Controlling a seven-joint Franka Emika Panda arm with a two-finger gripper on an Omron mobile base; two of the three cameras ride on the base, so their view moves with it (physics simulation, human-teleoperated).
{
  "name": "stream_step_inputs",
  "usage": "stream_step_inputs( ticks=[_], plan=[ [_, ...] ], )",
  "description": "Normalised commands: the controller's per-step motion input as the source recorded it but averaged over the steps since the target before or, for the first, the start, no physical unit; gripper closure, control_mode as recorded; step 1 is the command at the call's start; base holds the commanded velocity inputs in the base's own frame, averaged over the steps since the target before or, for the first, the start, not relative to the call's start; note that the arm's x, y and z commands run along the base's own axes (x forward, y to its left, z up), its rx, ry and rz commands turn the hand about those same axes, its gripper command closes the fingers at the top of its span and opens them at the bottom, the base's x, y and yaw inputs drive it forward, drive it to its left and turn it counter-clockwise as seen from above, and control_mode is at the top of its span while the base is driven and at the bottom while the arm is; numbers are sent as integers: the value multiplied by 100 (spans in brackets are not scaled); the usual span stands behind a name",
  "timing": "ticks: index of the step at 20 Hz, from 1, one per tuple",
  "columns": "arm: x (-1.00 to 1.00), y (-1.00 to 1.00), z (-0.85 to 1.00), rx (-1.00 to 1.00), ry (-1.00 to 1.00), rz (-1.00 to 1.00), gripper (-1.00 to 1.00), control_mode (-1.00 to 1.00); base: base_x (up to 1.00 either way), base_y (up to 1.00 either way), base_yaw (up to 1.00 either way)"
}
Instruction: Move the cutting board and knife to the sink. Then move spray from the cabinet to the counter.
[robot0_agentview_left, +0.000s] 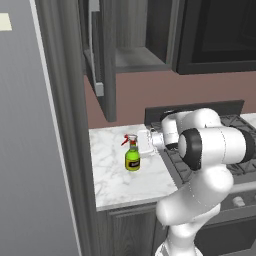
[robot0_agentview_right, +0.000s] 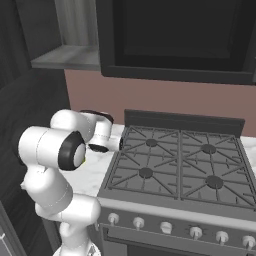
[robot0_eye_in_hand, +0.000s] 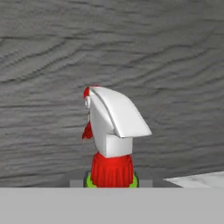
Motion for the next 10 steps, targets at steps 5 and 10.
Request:
stream_step_inputs(
  ticks=[5,10],
  plan=[
    [0,0,0,0,0,0,-100,-100,0,0,0],
    [0,0,0,0,-1,0,-100,-100,0,0,0]
  ],
)
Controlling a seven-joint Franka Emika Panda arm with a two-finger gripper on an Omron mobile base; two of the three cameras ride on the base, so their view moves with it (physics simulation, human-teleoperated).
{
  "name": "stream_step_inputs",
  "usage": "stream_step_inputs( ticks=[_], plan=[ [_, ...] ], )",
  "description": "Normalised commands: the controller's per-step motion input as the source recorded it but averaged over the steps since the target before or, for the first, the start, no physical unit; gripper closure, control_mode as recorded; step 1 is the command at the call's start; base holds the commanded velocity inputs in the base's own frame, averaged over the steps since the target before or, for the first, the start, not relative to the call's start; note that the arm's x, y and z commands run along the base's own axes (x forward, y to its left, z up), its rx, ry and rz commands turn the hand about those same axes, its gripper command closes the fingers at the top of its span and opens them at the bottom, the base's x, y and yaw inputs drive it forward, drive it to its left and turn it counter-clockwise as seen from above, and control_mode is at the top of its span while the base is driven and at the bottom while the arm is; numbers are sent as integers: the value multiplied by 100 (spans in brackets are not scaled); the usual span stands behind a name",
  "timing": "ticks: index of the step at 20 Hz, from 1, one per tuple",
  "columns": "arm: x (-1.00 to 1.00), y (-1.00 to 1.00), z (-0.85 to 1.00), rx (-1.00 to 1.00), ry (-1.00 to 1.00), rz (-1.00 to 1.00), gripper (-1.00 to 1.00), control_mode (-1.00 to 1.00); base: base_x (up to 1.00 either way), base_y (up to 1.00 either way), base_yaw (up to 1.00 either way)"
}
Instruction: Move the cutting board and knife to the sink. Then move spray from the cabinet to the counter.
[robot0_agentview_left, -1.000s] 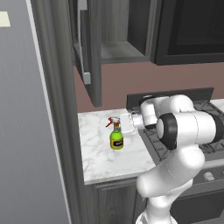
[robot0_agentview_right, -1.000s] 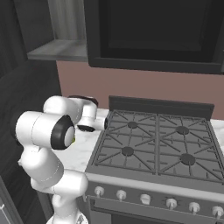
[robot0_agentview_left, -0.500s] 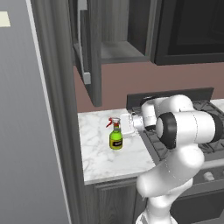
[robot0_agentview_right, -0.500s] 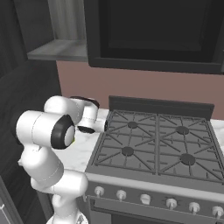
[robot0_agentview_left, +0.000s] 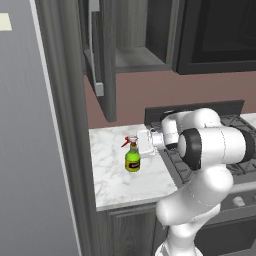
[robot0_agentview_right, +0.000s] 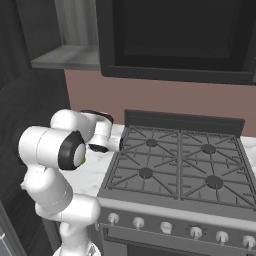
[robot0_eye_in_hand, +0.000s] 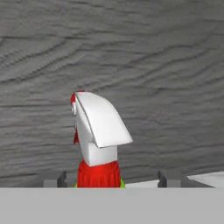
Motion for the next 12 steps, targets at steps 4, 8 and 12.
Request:
stream_step_inputs(
  ticks=[4,8,12],
  plan=[
    [-1,0,0,0,-5,0,-100,-100,0,0,0],
    [-9,-9,0,0,-2,0,-100,-100,0,0,0],
    [-21,-27,0,0,-1,0,-100,-100,0,0,0]
  ],
)
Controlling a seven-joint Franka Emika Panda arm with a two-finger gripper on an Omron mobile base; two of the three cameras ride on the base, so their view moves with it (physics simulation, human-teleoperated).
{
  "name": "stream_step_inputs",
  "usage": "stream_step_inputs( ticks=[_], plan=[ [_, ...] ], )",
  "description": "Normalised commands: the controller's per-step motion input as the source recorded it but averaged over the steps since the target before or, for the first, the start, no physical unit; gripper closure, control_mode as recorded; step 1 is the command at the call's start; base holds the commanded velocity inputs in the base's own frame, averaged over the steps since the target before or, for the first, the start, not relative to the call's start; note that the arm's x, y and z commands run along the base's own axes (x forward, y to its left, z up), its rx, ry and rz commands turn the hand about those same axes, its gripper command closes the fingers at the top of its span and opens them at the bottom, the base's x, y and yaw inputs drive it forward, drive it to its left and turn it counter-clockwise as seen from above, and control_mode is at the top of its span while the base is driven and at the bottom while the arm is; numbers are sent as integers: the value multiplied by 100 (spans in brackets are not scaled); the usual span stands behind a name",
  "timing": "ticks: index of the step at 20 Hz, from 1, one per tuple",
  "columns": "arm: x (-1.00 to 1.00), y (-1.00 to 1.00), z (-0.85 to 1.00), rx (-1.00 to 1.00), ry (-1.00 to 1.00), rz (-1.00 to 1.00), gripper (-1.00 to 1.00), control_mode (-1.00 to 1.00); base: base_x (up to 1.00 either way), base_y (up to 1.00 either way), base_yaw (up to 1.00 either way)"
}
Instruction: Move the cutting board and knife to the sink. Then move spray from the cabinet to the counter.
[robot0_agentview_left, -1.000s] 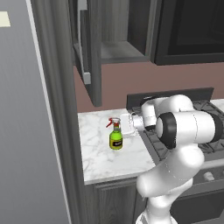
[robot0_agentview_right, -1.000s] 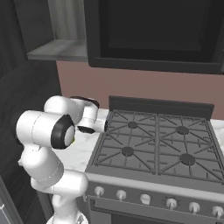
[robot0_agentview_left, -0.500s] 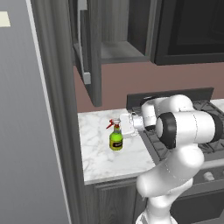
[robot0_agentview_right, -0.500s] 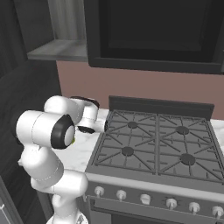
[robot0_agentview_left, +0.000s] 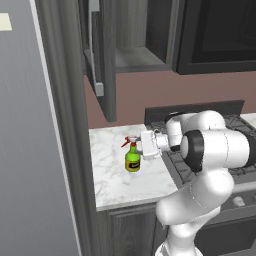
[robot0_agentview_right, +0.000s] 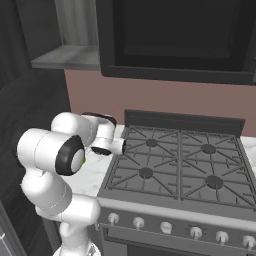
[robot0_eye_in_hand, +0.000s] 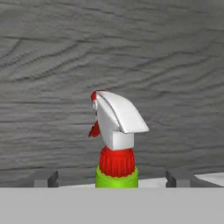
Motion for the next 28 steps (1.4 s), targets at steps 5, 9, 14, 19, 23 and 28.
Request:
stream_step_inputs(
  ticks=[5,9,14,19,23,28],
  plan=[
    [-31,-42,10,0,-1,0,-100,-100,0,0,0],
    [-34,-48,47,0,0,-1,-100,-100,0,0,0],
    [-38,-38,52,0,1,-2,-100,-100,0,0,0],
    [-40,-20,68,0,7,-7,-100,-100,0,0,0],
    [-70,-10,68,0,6,-15,-100,-100,0,0,0],
    [-90,-11,55,0,5,-20,-100,-100,0,0,0]
  ],
)
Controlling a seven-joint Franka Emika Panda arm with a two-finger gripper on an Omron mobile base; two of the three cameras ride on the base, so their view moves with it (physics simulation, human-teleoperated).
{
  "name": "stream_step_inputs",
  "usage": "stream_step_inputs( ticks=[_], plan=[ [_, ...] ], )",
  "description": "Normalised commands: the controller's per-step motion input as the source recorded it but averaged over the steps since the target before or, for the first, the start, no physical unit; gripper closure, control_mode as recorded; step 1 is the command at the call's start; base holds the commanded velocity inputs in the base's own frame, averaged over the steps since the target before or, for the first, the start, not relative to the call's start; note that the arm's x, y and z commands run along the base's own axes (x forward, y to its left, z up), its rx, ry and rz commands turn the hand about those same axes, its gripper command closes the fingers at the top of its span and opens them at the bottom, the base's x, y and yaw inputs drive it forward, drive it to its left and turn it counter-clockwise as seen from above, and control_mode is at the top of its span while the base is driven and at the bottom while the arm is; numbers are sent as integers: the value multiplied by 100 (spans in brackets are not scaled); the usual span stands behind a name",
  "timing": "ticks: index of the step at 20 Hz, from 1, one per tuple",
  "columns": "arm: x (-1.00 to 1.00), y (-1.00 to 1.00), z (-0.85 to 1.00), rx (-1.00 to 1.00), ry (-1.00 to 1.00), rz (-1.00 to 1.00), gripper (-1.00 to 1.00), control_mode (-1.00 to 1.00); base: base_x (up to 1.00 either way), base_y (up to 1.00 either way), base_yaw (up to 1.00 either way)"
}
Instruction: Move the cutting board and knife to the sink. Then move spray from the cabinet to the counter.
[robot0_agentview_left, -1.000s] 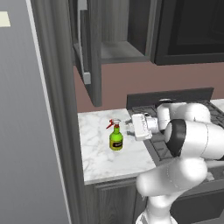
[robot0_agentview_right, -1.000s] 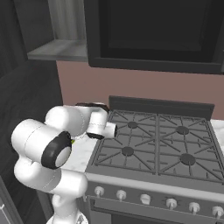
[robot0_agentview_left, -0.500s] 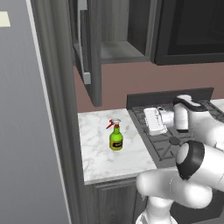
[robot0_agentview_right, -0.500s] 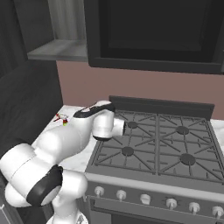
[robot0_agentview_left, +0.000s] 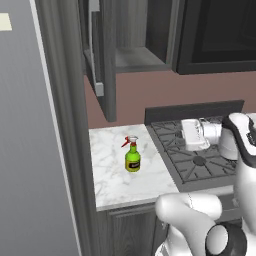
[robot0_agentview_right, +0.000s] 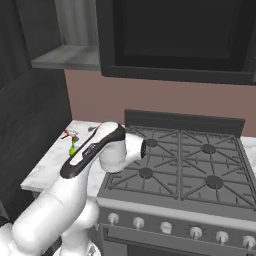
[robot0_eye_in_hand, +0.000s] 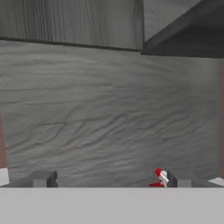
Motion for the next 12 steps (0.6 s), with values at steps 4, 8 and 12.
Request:
stream_step_inputs(
  ticks=[4,8,12],
  plan=[
    [-75,-7,53,0,10,-22,-100,-100,0,0,0],
    [-77,-1,59,0,13,-28,-100,-100,0,0,0],
    [-84,-11,48,0,11,-34,-100,-100,0,0,0]
  ],
)
